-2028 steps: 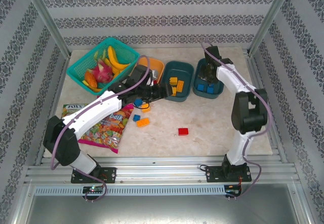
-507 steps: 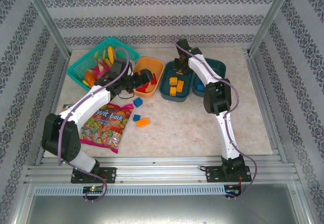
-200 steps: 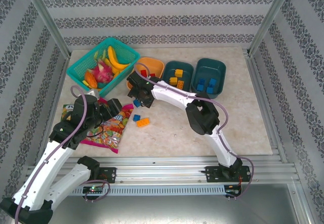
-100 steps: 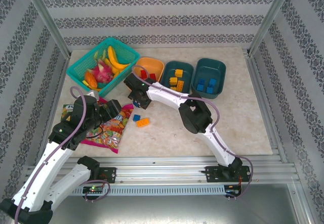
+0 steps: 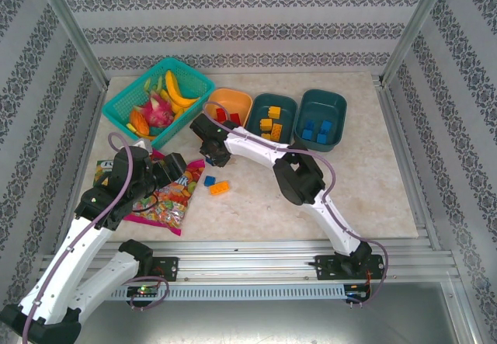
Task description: Sort the legos into containers by color
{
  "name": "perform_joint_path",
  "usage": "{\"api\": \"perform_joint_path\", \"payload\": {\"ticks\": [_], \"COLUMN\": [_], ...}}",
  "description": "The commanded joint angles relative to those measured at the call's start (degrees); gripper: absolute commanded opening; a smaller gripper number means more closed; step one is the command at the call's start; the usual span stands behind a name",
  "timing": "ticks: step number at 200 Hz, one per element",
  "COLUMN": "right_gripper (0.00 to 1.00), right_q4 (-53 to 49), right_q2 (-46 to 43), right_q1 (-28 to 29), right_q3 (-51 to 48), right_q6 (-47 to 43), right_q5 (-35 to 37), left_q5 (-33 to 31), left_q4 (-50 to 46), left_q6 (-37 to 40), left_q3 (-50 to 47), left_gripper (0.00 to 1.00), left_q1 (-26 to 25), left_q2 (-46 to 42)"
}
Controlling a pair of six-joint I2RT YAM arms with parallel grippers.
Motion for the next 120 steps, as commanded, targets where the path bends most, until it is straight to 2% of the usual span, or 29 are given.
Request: {"api": "perform_joint_path", "payload": {"ticks": [1, 50, 99, 120], "right_gripper": [0.36, 0.32, 0.31, 0.31], "right_q4": [-0.7, 0.94, 2.68, 2.21], "right_q2": [-3.33, -11.22, -23.64, -30.34], "right_q1": [0.68, 0.93, 0.13, -1.51], "right_q3": [-2.31, -7.7, -20.67, -26.53], "right_q6": [-0.85, -6.45, -11.99, -15.39], "right_q5": [2.0, 2.22, 1.47, 2.93], "left_q5": [0.73, 2.06, 5.64, 6.65], "left_q4": [-0.01, 2.43, 7.99, 10.61], "left_q6": [-0.55, -0.69, -0.17, 1.21], "left_q3": [-1.08, -1.58, -1.38, 0.48], "left_gripper": [0.87, 0.87, 0.87, 0.87], "left_q1": [-0.61, -0.66, -1.18, -3.14], "left_q2": [-0.19, 1.67, 7.03, 11.5]}}
